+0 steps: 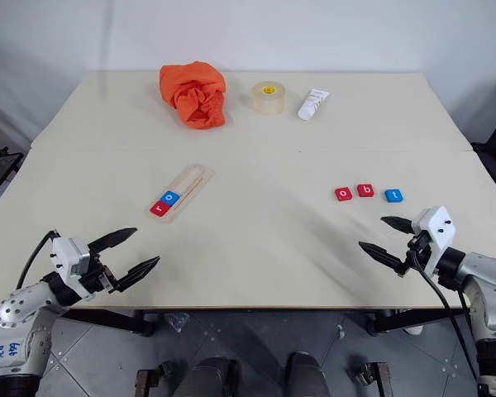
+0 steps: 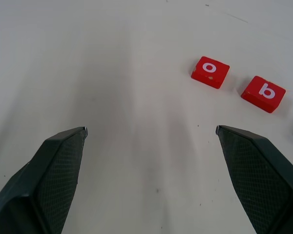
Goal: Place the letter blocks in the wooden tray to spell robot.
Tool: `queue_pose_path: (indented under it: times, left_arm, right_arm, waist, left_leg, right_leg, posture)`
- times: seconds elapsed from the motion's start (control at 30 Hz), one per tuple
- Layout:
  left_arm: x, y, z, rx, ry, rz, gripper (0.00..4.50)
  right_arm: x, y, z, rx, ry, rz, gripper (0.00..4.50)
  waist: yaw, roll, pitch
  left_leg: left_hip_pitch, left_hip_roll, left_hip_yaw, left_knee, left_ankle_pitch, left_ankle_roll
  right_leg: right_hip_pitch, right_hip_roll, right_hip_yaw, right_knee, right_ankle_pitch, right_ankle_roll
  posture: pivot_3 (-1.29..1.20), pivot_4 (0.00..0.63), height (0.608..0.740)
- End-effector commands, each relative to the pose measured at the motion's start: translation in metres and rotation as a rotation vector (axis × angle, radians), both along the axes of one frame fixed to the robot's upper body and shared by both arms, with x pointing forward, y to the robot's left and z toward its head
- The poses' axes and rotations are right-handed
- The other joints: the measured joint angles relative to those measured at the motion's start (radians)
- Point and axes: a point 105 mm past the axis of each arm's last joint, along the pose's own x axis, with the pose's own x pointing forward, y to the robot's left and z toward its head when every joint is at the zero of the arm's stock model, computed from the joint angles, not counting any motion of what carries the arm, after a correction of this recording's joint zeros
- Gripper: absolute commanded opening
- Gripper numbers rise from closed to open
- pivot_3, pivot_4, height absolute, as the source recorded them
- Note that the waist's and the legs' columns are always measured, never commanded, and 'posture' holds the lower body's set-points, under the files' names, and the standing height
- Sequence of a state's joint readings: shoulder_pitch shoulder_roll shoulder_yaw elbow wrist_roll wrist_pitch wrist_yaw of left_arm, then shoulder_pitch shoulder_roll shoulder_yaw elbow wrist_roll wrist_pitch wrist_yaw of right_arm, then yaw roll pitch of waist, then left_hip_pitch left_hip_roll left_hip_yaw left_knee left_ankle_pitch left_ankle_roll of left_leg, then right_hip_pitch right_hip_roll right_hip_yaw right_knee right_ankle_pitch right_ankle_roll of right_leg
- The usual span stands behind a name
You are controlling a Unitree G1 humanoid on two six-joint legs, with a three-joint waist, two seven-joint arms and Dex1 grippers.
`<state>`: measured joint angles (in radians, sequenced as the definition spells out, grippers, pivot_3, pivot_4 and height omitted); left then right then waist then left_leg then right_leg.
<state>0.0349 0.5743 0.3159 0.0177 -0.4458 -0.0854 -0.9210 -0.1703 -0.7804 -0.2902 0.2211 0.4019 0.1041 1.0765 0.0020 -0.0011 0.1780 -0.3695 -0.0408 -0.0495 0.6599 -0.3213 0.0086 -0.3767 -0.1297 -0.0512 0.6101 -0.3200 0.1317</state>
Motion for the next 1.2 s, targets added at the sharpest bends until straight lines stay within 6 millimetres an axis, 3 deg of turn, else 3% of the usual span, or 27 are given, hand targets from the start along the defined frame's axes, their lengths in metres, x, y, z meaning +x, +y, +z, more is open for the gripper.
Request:
queue_pose_path:
  times: [0.03, 0.17, 0.33, 0.53, 0.77, 0.9, 1.1, 1.2]
  left_arm:
    - [0.002, 0.002, 0.015, 0.002, -0.058, 0.011, 4.5]
    - [0.007, 0.005, 0.022, -0.035, -0.06, 0.073, 4.5]
    - [-0.009, 0.011, 0.029, -0.069, -0.047, 0.108, 4.5]
    - [-0.036, 0.03, 0.015, -0.03, 0.046, 0.216, 4.5]
    - [-0.046, 0.039, 0.01, -0.018, 0.096, 0.284, 4.5]
    - [-0.032, 0.039, 0.02, 0.023, 0.09, 0.314, 4.5]
    - [0.02, 0.044, 0.032, 0.076, 0.137, 0.424, 4.5]
    - [0.043, 0.026, 0.044, 0.085, 0.143, 0.357, 4.5]
  right_arm:
    - [0.002, -0.005, 0.014, -0.025, -0.056, -0.007, 4.43]
    - [0.008, -0.003, 0.016, -0.022, -0.069, -0.005, 4.43]
    - [0.016, 0.005, 0.02, -0.013, -0.075, 0.027, 4.43]
    - [0.026, 0.01, 0.021, -0.011, -0.063, 0.065, 4.43]
    - [0.025, 0.017, 0.016, -0.031, 0.002, 0.165, 4.43]
    - [0.032, 0.026, 0.021, -0.029, -0.021, 0.19, 4.43]
    - [0.031, 0.039, 0.026, -0.027, -0.037, 0.244, 4.43]
    - [0.03, 0.04, 0.026, -0.033, -0.036, 0.25, 4.43]
  waist:
    - [0.0, 0.0, 0.0]
    - [0.0, 0.0, 0.0]
    - [-0.006, 0.0, 0.0]
    - [-0.004, 0.001, 0.001]
    - [0.006, 0.001, 0.001]
    - [0.003, 0.002, 0.001]
    - [0.009, 0.002, 0.001]
    - [0.006, 0.002, 0.001]
  left_leg:
    - [0.0, 0.0, 0.0, 0.0, 0.0, 0.0]
    - [0.0, 0.0, 0.0, 0.0, 0.0, 0.0]
    - [0.0, 0.0, 0.0, 0.0, 0.0, -0.001]
    - [0.0, 0.001, 0.002, 0.0, -0.001, -0.001]
    - [0.0, 0.001, 0.002, 0.001, -0.001, 0.0]
    - [0.0, 0.001, 0.002, 0.001, -0.001, 0.0]
    - [0.0, 0.0, 0.002, 0.001, -0.001, -0.001]
    - [0.0, 0.0, 0.002, 0.001, -0.001, -0.001]
  right_leg:
    - [0.0, 0.0, 0.0, 0.0, 0.0, 0.0]
    - [0.0, 0.0, 0.0, 0.0, 0.0, 0.0]
    - [0.0, 0.0, 0.0, 0.0, 0.0, 0.0]
    - [0.0, 0.0, 0.001, -0.001, 0.0, 0.0]
    - [0.0, 0.0, 0.002, -0.003, 0.0, -0.001]
    - [0.0, 0.0, 0.002, -0.003, 0.0, -0.001]
    - [0.0, 0.0, 0.001, 0.0, 0.0, -0.001]
    - [-0.002, 0.0, 0.001, 0.003, 0.0, 0.0]
  posture:
    - [0.0, 0.15, 0.74]
    - [0.0, 0.15, 0.74]
    - [0.0, 0.15, 0.74]
    - [0.0, 0.15, 0.74]
    - [0.0, 0.15, 0.74]
    - [0.0, 0.15, 0.74]
    - [0.0, 0.15, 0.74]
    - [0.0, 0.15, 0.74]
